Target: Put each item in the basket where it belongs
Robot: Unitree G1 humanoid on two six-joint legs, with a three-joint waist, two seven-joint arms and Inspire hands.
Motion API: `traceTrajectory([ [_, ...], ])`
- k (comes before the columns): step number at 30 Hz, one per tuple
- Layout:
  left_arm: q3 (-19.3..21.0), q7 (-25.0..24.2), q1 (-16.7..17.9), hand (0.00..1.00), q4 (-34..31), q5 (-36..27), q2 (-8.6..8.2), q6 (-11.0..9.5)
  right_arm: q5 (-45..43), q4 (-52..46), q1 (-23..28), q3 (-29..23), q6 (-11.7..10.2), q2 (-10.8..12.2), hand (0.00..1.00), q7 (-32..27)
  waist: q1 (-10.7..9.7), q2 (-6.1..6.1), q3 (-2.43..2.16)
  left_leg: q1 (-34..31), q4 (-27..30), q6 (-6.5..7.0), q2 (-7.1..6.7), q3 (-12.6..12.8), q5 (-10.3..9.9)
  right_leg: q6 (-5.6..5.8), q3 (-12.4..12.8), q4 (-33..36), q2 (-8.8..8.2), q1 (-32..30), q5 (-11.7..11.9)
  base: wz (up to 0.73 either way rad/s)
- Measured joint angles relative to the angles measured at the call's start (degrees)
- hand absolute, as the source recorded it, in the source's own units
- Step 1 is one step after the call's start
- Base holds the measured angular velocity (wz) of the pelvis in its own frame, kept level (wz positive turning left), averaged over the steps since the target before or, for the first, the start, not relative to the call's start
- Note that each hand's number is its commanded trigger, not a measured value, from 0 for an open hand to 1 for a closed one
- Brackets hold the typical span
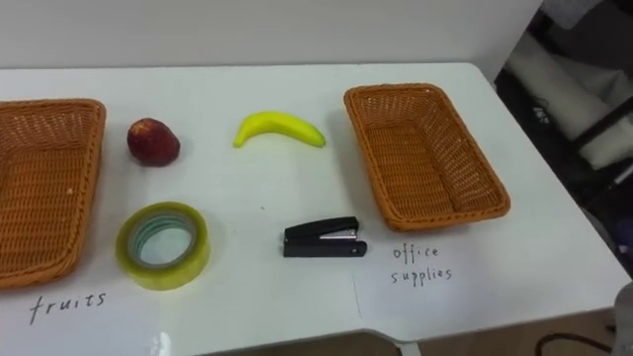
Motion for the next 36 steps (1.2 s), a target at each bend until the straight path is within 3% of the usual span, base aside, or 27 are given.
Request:
traceTrajectory([
  [7,-1.36,-0.25,-0.9,0.0,1.53,4.16,-0.18,0.45,-7.83,-1.0,-3.87,3.46,0.11,-0.69,0.0,4.8,0.28,1.47,0.06,0.07,-0.32,0.01,0.13,-0.23,0.0,-0.04,0.23,0.88,0.25,-0.53,0.09,-0.02],
  [11,-1.42,-1.53,-1.61,0.0,1.73,6.62,-0.22,0.57,-9.19,-1.02,-3.91,6.97,0.39,-1.88,0.0,9.86,2.17,1.85,0.06,0.05,-0.16,-0.02,0.22,0.17,0.01,-0.14,0.43,0.95,0.31,-0.64,0.15,-0.01],
  [15,-1.99,-1.87,-1.66,0.0,1.8,6.68,-0.2,1.4,-11.26,-0.99,-6.03,10.11,2.08,-3.52,0.0,14.13,3.16,1.34,0.03,-0.83,0.44,-0.01,0.1,0.07,0.01,-0.16,0.27,1.05,0.09,-1.18,0.15,0.02],
  [21,-3.14,-2.91,-1.67,0.0,1.8,6.69,0.38,1.39,-16.06,-0.96,-8.62,12.51,2.27,-3.84,0.0,19.86,3.9,0.01,0.06,-1.23,0.92,-0.01,0.12,-1.38,0.03,-0.34,-1.32,0.73,-0.12,-0.96,0.29,0.13],
  [28,-3.19,-3.4,-1.63,0.0,1.72,6.68,0.43,1.39,-17.98,-0.54,-8.67,14.31,2.28,-3.85,0.0,26.14,4.54,0.19,0.19,-1.38,0.93,0.0,0.07,-2.01,0.03,-0.34,-1.84,0.69,-0.27,-0.52,0.29,0.05],
  [36,-3.55,-4.86,-1.67,0.0,1.83,6.69,0.66,1.51,-20.23,1.46,-8.66,17.31,2.93,-3.88,0.0,29.84,4.77,-0.13,-0.05,-1.8,0.96,-0.01,0.12,-2.68,0.03,-0.41,-2.96,0.41,-0.37,-0.6,0.34,0.03],
])
